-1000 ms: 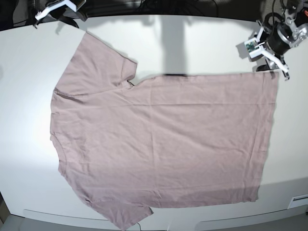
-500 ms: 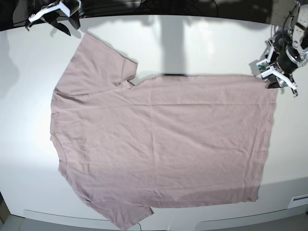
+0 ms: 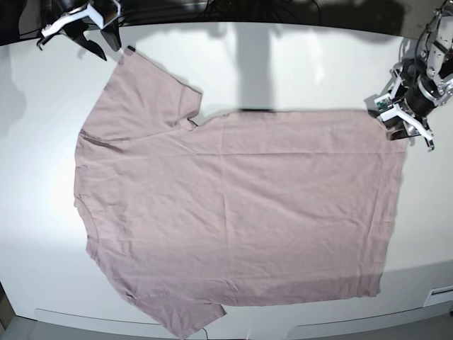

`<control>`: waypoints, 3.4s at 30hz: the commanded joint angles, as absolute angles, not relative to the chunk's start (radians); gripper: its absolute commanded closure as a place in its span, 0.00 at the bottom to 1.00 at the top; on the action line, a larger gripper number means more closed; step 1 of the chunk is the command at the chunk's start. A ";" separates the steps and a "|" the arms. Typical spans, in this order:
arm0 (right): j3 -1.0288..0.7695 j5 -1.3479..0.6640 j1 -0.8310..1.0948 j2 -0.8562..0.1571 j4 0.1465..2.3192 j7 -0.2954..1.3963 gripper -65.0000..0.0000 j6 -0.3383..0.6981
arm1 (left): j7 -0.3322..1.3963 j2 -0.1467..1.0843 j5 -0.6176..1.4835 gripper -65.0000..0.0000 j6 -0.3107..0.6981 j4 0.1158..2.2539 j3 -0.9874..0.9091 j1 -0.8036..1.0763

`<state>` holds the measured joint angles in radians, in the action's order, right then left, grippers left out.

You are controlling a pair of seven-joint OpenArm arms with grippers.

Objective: Fold the T-shirt properly
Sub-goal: 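Move both grippers down to the shirt's collar-side corners, then grasp the collar-side corners of the shirt with both grippers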

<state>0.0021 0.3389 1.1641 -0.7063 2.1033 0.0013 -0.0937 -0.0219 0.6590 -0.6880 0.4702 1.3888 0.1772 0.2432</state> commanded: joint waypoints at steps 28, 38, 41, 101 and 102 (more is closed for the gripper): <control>0.001 0.495 0.955 -0.844 2.025 0.076 0.65 0.118 | 0.142 0.662 -0.571 1.00 0.543 1.348 0.192 0.339; 0.001 0.629 0.913 -0.923 1.837 0.024 0.65 0.139 | 0.142 0.662 -0.571 1.00 0.543 1.348 0.192 0.338; 0.001 0.625 0.888 -0.926 1.802 0.022 0.59 0.139 | 0.142 0.662 -0.571 1.00 0.543 1.348 0.192 0.339; 0.589 0.468 0.384 -0.941 1.589 0.139 1.00 -0.070 | 0.190 0.664 -0.249 1.00 0.457 1.348 0.192 0.339; 0.588 0.451 0.386 -0.944 1.589 0.140 1.00 -0.101 | 0.199 0.663 -0.223 1.00 0.445 1.348 0.192 0.339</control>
<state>0.5964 0.4522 0.3855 -0.9237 1.5826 0.1410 -0.0895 0.1127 0.6647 -0.2207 0.3477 1.3685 0.1757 0.3092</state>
